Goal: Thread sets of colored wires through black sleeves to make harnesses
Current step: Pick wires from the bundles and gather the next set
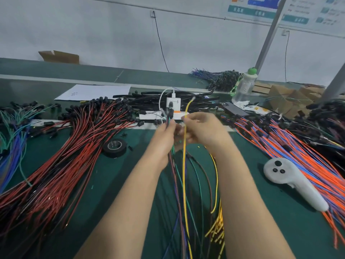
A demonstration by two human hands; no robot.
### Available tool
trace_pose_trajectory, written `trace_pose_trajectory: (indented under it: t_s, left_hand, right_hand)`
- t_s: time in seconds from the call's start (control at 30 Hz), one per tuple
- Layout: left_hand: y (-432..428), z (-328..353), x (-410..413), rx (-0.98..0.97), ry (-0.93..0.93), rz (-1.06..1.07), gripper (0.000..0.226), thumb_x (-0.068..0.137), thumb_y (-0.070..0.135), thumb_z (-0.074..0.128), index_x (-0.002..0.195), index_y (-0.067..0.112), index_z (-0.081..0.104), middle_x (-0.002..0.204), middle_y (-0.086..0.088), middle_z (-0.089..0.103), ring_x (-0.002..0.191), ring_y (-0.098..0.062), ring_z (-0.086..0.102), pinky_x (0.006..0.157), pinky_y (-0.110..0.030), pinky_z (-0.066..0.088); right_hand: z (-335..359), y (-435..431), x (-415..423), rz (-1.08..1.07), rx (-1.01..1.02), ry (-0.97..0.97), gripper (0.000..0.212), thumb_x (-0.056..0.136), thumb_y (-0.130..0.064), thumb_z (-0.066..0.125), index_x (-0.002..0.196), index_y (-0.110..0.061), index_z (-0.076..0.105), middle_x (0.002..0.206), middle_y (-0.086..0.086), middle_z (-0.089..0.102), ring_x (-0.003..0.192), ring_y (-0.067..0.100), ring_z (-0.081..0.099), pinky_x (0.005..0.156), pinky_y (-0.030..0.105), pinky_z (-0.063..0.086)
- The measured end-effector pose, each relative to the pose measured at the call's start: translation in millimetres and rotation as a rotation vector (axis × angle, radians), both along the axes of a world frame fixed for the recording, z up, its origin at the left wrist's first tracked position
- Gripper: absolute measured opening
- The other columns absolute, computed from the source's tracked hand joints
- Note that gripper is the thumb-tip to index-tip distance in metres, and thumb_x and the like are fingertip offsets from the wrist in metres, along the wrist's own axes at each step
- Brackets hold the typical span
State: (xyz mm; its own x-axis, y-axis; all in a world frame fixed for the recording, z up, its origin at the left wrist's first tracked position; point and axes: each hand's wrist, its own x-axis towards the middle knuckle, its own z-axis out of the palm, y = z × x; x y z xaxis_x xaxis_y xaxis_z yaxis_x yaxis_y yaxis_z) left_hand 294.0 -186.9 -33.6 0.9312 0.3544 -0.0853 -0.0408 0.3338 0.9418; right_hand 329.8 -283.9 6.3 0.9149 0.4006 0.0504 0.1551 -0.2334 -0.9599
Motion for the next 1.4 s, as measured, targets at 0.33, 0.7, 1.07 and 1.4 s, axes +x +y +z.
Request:
trace_pose_trajectory:
  t_s: [0.33,0.7,1.07,1.4]
  left_hand:
    - [21.1,17.2,-13.0,-0.121,0.019,0.164,0.032,0.104,0.022,0.034,0.074,0.015,0.043,0.061,0.001,0.051,0.042,-0.006,0.049,0.042,-0.018,0.040]
    - [-23.2,90.4,-0.7,-0.632,-0.289,-0.341,0.032,0.103,0.020,0.032,0.074,0.013,0.044,0.045,0.006,0.035,0.029,-0.003,0.027,0.026,-0.013,0.022]
    - [-23.3,66.8,29.5,-0.692,-0.152,-0.411,0.034,0.101,0.022,0.032,0.070,0.013,0.043,0.045,0.007,0.034,0.026,-0.004,0.027,0.024,-0.016,0.024]
    - [-15.4,70.1,35.1,-0.594,-0.169,-0.355,0.032,0.101,0.023,0.034,0.073,0.012,0.045,0.047,0.007,0.035,0.028,-0.005,0.026,0.025,-0.015,0.022]
  right_hand:
    - [-18.3,-10.8,-7.0,-0.067,-0.151,-0.147,0.036,0.094,-0.003,0.045,0.129,-0.010,0.050,0.088,0.010,0.067,0.057,0.015,0.065,0.062,0.033,0.058]
    - [-52.9,-90.3,82.8,-0.508,-0.858,-0.101,0.034,0.095,-0.012,0.047,0.124,0.005,0.052,0.130,0.025,0.052,0.121,0.040,0.048,0.095,0.042,0.043]
    - [-81.6,-96.5,114.0,-0.709,-0.893,-0.081,0.045,0.093,-0.018,0.053,0.135,-0.006,0.042,0.146,0.021,0.033,0.135,0.038,0.027,0.109,0.049,0.024]
    - [-87.2,-93.7,128.6,-0.783,-0.892,-0.039,0.042,0.092,-0.017,0.052,0.132,-0.005,0.046,0.143,0.021,0.037,0.133,0.038,0.031,0.107,0.045,0.025]
